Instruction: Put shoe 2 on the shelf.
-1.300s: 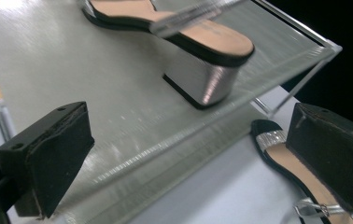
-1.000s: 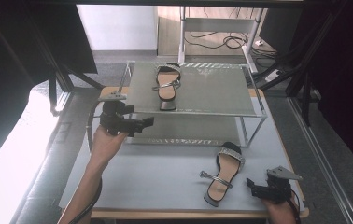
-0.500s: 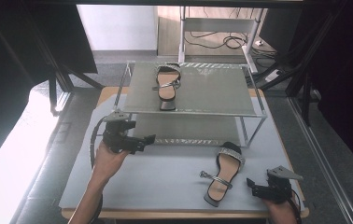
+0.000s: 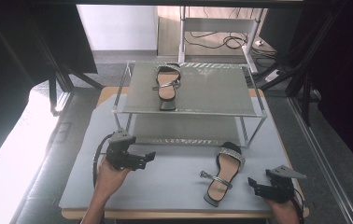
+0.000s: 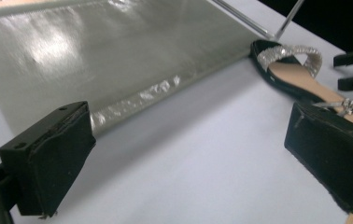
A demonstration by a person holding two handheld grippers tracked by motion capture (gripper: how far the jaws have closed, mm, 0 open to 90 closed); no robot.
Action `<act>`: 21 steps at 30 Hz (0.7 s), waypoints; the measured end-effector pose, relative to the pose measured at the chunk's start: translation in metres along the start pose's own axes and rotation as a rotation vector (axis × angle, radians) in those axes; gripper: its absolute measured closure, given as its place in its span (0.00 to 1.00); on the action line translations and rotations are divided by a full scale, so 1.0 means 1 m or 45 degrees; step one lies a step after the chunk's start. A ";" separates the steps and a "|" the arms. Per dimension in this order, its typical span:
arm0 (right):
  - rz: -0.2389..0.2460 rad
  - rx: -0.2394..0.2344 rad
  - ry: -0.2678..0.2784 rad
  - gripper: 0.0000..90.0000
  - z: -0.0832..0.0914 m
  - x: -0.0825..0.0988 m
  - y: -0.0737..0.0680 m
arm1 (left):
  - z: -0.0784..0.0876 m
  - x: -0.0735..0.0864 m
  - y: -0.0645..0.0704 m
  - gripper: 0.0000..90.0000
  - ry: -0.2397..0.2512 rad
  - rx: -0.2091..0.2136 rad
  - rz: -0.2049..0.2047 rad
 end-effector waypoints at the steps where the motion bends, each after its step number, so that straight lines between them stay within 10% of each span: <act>1: 0.004 -0.004 0.005 0.20 0.000 -0.002 0.000 | -0.001 0.004 0.001 0.01 -0.004 -0.002 -0.002; 11: 0.012 -0.083 0.002 0.17 -0.003 -0.027 -0.006 | -0.019 0.049 0.002 0.01 -0.069 -0.082 -0.011; 21: 0.021 -0.139 -0.027 0.39 -0.025 -0.052 -0.018 | -0.039 0.082 0.000 0.01 -0.163 -0.125 0.004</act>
Point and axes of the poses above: each handheld gripper's, and its own axes: z roughly backward along the jaws, x roughly out of its underside, y roughly to its right, the point moved 7 cm from there along -z, roughly forward along the jaws, and after that the axes turned 1 degree about -x, right-handed, at the moved point
